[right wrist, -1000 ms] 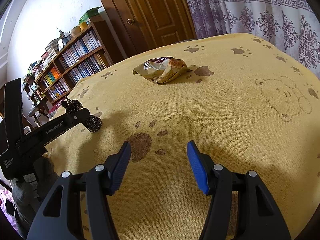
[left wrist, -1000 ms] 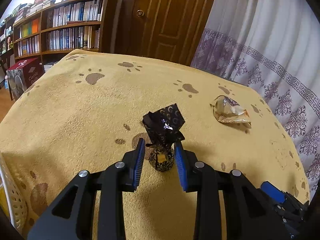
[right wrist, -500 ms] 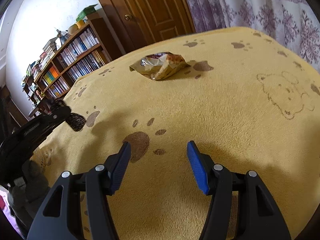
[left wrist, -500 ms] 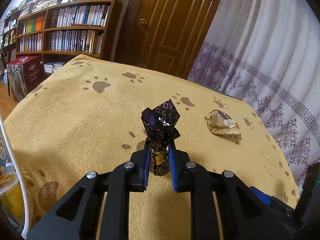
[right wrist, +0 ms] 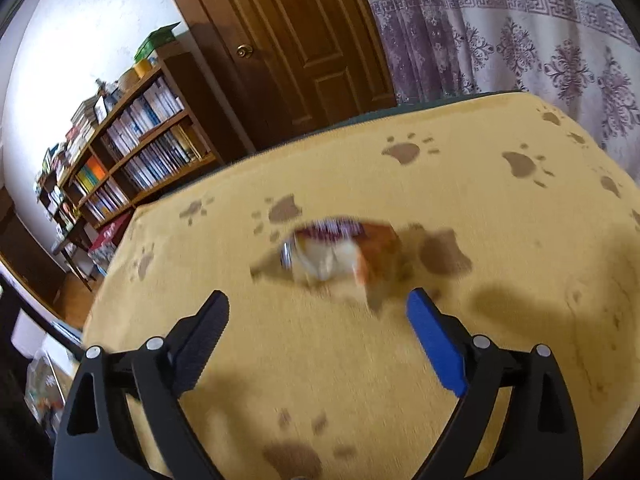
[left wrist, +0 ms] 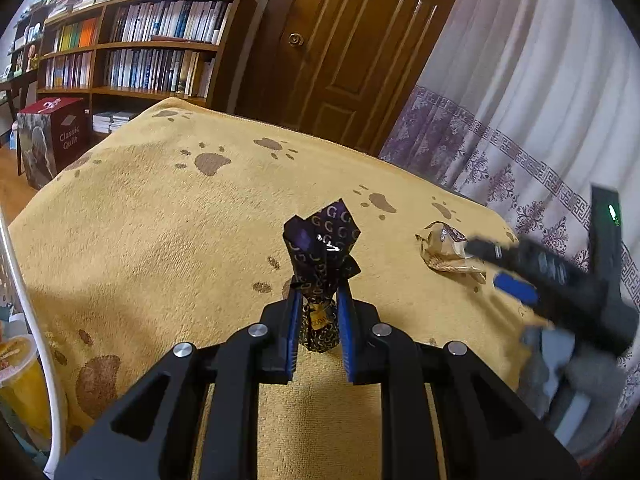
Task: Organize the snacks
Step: 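Grasp the brown snack bag with the right gripper while the left gripper holds the candy, then carry the candy into the basket and open the left gripper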
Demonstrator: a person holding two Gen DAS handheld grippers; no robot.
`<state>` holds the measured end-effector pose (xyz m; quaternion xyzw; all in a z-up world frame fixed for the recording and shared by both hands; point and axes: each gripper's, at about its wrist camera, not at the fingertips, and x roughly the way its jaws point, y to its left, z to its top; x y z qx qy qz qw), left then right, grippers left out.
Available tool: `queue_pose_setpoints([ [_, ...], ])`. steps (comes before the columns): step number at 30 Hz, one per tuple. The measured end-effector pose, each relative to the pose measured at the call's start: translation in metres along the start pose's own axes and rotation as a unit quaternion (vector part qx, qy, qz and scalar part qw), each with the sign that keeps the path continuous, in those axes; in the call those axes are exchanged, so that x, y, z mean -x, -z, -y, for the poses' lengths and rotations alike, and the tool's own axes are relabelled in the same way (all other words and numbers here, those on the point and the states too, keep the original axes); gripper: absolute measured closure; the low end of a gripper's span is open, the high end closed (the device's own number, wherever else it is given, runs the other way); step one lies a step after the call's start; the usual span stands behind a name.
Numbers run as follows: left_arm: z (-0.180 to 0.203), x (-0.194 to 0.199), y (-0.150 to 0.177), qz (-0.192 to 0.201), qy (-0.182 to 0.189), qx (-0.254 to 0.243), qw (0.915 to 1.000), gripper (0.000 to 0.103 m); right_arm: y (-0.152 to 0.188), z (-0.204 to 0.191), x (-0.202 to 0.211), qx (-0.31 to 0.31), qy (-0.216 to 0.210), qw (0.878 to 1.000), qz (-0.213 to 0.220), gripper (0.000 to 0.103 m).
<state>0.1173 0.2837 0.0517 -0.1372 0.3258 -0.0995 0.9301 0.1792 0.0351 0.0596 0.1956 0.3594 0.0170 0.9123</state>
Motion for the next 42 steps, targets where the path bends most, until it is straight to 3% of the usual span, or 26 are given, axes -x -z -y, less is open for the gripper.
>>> queue_pose_setpoints([
  [7,-0.001,-0.001,0.000,-0.001,0.000,0.003,1.0000,0.086,-0.040,0.002,-0.038,-0.040,0.038,0.998,-0.016,0.012],
  [16,-0.004,-0.004,0.002,-0.005,0.001,0.010,0.9999,0.086,-0.037,-0.012,-0.084,0.010,0.094,0.993,-0.071,0.006],
  [23,-0.003,-0.004,0.002,-0.006,0.001,0.010,0.9999,0.086,-0.031,-0.013,-0.081,0.038,0.092,0.993,-0.061,0.006],
  [32,-0.007,-0.003,-0.001,-0.002,0.002,0.015,0.9999,0.086,-0.019,-0.010,-0.057,0.050,0.083,0.994,-0.045,0.027],
  [42,-0.006,0.001,-0.001,0.002,0.004,0.015,0.9999,0.086,0.009,-0.010,-0.015,0.061,0.050,0.996,-0.032,0.029],
])
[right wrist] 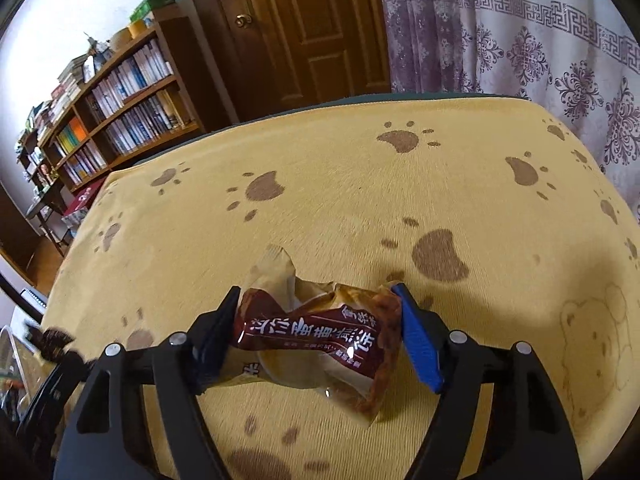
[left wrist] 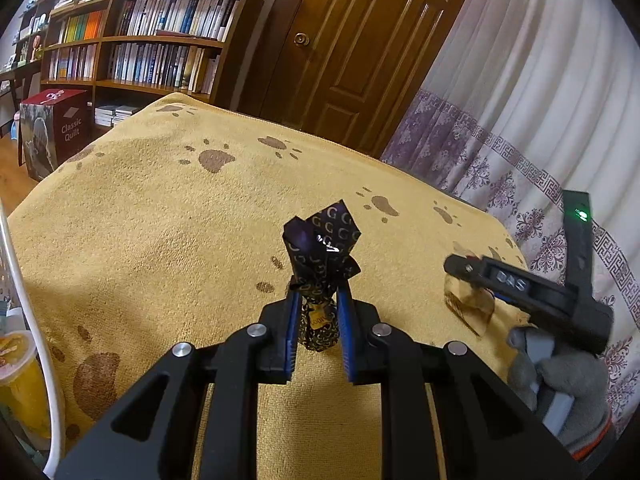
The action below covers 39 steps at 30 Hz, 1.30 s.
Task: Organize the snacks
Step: 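Carry the candy into the basket and open the left gripper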
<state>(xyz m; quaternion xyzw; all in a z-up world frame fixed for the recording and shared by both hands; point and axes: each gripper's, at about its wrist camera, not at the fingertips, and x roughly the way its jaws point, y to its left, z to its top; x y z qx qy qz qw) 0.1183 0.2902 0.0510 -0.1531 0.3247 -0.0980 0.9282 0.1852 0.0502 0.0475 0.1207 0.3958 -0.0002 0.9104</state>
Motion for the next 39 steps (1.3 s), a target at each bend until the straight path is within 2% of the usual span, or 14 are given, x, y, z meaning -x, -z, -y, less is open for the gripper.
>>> queue_pose_setpoints([
  [7,0.003,0.007,0.000,0.005,0.006,-0.003,1.0000,0.086,0.026,0.000,0.033,0.004,-0.010,1.000,0.016,0.029],
  [16,0.002,0.009,0.000,0.006,0.003,-0.005,1.0000,0.086,0.062,-0.008,0.069,0.028,0.031,0.999,0.030,0.029],
  [27,0.008,0.016,-0.001,0.014,0.003,-0.013,0.9998,0.086,0.092,-0.017,0.107,0.057,0.053,0.995,0.057,0.029],
  [39,-0.003,0.066,0.009,0.033,0.008,0.013,0.9993,0.086,0.117,-0.032,0.133,0.079,0.040,0.993,0.075,0.029],
])
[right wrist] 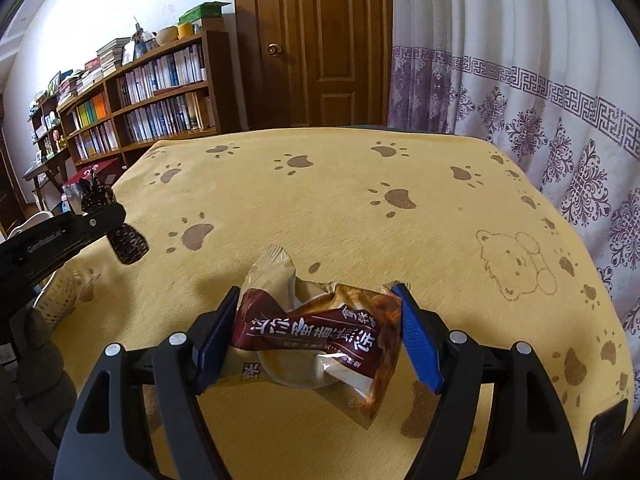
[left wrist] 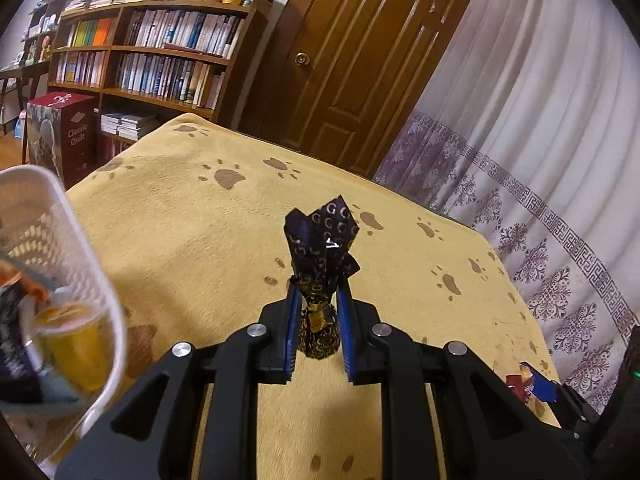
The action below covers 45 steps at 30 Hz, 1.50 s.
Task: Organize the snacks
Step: 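Carry the candy into the basket and open the left gripper, then carry the brown snack bag into the basket and open the right gripper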
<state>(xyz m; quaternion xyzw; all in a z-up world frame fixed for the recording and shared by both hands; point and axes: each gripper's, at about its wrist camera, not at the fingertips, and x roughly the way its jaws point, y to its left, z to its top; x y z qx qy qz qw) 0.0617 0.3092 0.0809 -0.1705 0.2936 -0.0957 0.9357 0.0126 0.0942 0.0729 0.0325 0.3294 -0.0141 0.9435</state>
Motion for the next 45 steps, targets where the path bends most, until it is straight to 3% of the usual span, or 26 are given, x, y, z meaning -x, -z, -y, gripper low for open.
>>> queue_pose_setpoints([
  [16,-0.007,0.062,-0.008,0.034,-0.033,-0.013,0.9988,0.086,0.013,-0.006,0.007,-0.014,-0.033,0.999,-0.005,0.029],
  [27,-0.065,0.118,-0.052,0.097,-0.101,0.012,0.9900,0.086,0.019,-0.014,0.008,-0.009,-0.051,0.999,-0.007,0.029],
  [35,-0.114,0.107,-0.071,0.079,-0.126,0.044,0.9879,0.085,0.023,-0.022,0.007,-0.003,-0.058,0.998,-0.010,0.029],
  [38,-0.125,0.095,-0.073,0.060,-0.138,0.049,0.9873,0.076,0.024,-0.023,0.006,-0.004,-0.058,0.998,-0.012,0.029],
  [39,-0.128,0.093,-0.072,0.058,-0.143,0.053,0.9866,0.056,0.024,-0.023,0.006,-0.004,-0.058,0.998,-0.012,0.029],
  [40,-0.131,0.091,-0.071,0.058,-0.150,0.059,0.9853,0.044,0.024,-0.023,0.005,-0.004,-0.059,0.998,-0.014,0.029],
  [45,-0.145,0.098,-0.069,0.066,-0.145,0.089,0.9832,0.036,0.023,-0.024,0.002,-0.004,-0.062,0.998,-0.015,0.029],
])
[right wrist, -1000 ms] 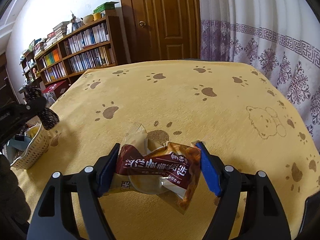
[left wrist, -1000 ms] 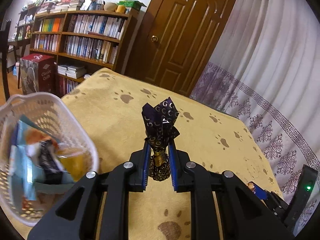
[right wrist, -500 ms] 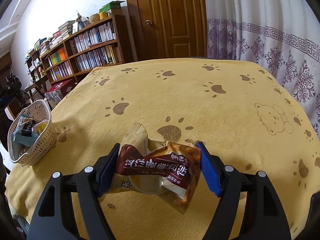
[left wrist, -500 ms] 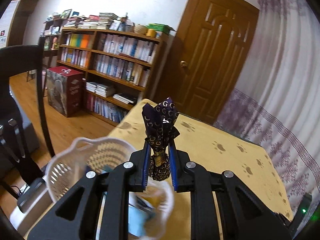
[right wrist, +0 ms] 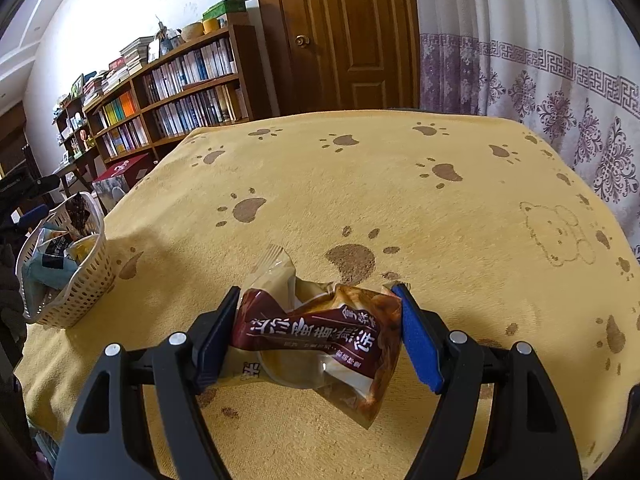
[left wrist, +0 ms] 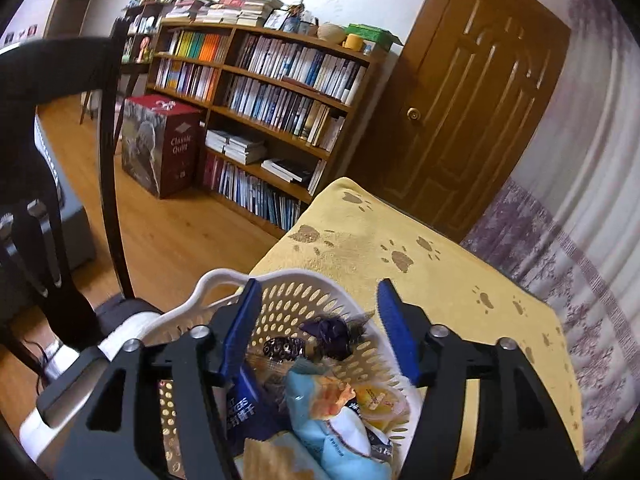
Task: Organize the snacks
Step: 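Carry the brown snack bag into the basket and open the right gripper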
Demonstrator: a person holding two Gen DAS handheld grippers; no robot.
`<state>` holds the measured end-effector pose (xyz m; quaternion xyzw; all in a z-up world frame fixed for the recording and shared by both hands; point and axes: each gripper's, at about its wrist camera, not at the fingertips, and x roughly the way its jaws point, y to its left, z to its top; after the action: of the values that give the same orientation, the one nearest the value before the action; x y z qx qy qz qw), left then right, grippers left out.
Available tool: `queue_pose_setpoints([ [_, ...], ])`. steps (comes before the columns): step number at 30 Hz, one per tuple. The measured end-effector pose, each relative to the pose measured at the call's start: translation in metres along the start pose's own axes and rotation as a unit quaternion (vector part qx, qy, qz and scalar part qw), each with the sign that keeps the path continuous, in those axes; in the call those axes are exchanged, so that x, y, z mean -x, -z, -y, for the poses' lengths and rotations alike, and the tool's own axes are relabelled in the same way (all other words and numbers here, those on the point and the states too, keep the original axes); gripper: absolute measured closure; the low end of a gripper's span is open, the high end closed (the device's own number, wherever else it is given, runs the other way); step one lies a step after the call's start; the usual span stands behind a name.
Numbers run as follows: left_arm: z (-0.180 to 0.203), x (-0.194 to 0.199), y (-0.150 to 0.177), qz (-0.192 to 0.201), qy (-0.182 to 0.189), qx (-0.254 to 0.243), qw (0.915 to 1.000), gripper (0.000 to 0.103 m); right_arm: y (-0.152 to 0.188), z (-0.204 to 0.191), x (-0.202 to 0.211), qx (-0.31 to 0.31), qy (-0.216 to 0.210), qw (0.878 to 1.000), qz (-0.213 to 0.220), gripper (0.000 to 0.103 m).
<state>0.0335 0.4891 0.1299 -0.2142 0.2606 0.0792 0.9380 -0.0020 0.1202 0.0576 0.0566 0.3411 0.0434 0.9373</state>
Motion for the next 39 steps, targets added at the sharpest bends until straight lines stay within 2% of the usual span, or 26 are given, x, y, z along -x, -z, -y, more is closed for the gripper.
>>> queue_pose_setpoints([
  [4,-0.006,0.016,-0.003,0.020,0.008,0.007,0.9997,0.031,0.000,-0.004,-0.001,0.002,-0.005,1.000,0.001,0.029],
  [9,-0.010,0.035,-0.004,0.039,0.004,0.012,0.9992,0.028,-0.001,-0.010,-0.001,0.005,-0.014,1.000,0.002,0.029],
  [16,-0.013,0.060,0.002,0.062,-0.043,-0.009,0.9971,0.011,-0.015,-0.026,0.004,0.007,-0.047,0.999,0.010,0.029],
  [19,-0.012,0.068,0.000,0.065,-0.060,-0.023,0.9957,0.008,-0.026,-0.040,0.009,0.012,-0.070,0.997,0.020,0.029],
  [27,-0.019,0.097,-0.010,0.096,-0.098,-0.035,0.9899,0.003,-0.052,-0.103,0.022,0.045,-0.144,0.988,0.041,0.028],
  [32,-0.027,0.114,-0.014,0.112,-0.096,-0.027,0.9887,0.003,-0.065,-0.154,0.023,0.077,-0.186,0.978,0.047,0.028],
  [36,-0.027,0.123,-0.018,0.127,-0.104,-0.033,0.9859,0.003,-0.073,-0.194,0.016,0.094,-0.215,0.971,0.037,0.028],
  [39,-0.025,0.126,-0.018,0.128,-0.096,-0.042,0.9861,0.003,-0.078,-0.218,0.008,0.106,-0.230,0.967,0.027,0.028],
])
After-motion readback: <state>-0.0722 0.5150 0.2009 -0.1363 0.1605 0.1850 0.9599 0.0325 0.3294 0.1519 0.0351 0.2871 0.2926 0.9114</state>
